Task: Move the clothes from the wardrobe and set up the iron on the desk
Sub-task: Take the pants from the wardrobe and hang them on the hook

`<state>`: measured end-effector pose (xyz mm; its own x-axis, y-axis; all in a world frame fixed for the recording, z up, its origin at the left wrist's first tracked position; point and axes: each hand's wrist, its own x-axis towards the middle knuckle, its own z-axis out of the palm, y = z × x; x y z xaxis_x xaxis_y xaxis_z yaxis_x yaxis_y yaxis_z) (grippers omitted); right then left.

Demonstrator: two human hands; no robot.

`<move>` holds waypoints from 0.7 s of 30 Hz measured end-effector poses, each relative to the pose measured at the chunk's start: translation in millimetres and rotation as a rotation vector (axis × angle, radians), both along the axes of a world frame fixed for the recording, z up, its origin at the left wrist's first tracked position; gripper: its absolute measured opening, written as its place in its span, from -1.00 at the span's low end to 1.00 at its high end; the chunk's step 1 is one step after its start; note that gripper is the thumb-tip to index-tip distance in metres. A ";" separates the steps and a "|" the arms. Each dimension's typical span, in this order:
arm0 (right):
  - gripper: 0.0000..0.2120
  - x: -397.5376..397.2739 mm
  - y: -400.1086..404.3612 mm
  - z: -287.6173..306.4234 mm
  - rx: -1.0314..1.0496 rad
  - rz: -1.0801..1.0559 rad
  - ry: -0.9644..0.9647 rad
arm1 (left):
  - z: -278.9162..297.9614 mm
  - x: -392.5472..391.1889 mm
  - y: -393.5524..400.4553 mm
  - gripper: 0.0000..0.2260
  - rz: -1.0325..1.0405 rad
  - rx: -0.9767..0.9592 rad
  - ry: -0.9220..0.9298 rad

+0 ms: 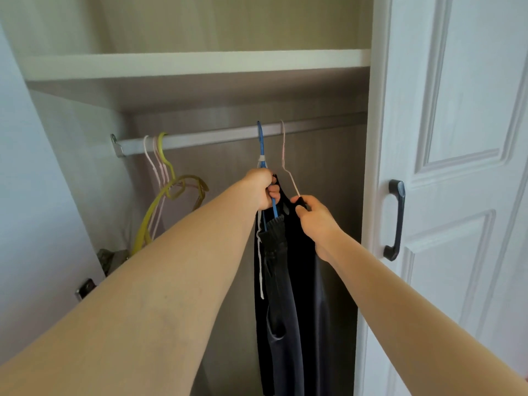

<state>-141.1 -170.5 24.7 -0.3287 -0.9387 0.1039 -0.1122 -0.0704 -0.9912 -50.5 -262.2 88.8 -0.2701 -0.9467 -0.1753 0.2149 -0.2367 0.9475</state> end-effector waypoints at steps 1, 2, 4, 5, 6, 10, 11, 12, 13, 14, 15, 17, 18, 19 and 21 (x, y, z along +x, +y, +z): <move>-0.74 0.5 0.9 4.8 -0.026 -0.010 -0.017 | 3.7 -1.3 -1.1 -0.70 0.009 -0.015 0.010; -0.74 0.9 2.7 9.6 -0.048 -0.015 -0.031 | 8.3 -2.7 -0.9 -0.70 0.018 -0.032 0.023; -0.73 3.0 7.8 18.4 -0.074 -0.008 -0.042 | 18.4 -5.8 4.1 -0.70 0.026 -0.055 0.046; -0.73 4.3 11.7 21.8 -0.079 -0.003 -0.033 | 22.8 -7.0 8.7 -0.69 0.030 -0.055 0.061; -0.73 5.1 15.8 23.9 -0.080 -0.001 -0.025 | 25.6 -8.0 12.4 -0.69 0.034 -0.049 0.078; -0.75 5.1 36.4 28.2 -0.088 -0.007 -0.005 | 31.2 -8.2 27.4 -0.73 0.063 -0.034 0.124; -0.75 3.5 43.3 29.4 -0.092 -0.008 0.007 | 33.4 -7.2 32.3 -0.75 0.069 -0.040 0.123; -0.75 2.7 50.3 30.1 -0.093 -0.008 0.018 | 35.2 -5.2 37.1 -0.76 0.071 -0.044 0.130; -0.75 2.4 57.7 30.5 -0.093 -0.007 0.028 | 36.6 -2.6 41.8 -0.77 0.072 -0.049 0.138; -0.75 2.2 65.9 31.0 -0.093 -0.008 0.040 | 36.6 -0.1 46.9 -0.77 0.069 -0.051 0.147; -0.74 1.7 74.0 31.6 -0.095 -0.011 0.051 | 35.8 2.0 53.2 -0.78 0.060 -0.050 0.153; -0.74 0.9 91.3 31.4 -0.091 -0.018 0.081 | 31.6 5.1 69.3 -0.80 0.044 -0.039 0.155; -0.74 1.0 100.5 30.9 -0.084 -0.018 0.097 | 28.8 6.4 78.5 -0.80 0.043 -0.033 0.153; -0.75 1.7 109.9 30.0 -0.078 -0.017 0.110 | 26.2 7.8 88.1 -0.81 0.043 -0.029 0.152; -0.76 3.3 128.9 28.3 -0.064 -0.011 0.121 | 21.5 11.7 106.1 -0.82 0.046 -0.025 0.161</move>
<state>-137.7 -41.6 53.0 -0.3199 -0.9253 0.2034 -0.2319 -0.1317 -0.9638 -38.8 -156.1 110.3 -0.2486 -0.9623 -0.1100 0.3743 -0.2002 0.9055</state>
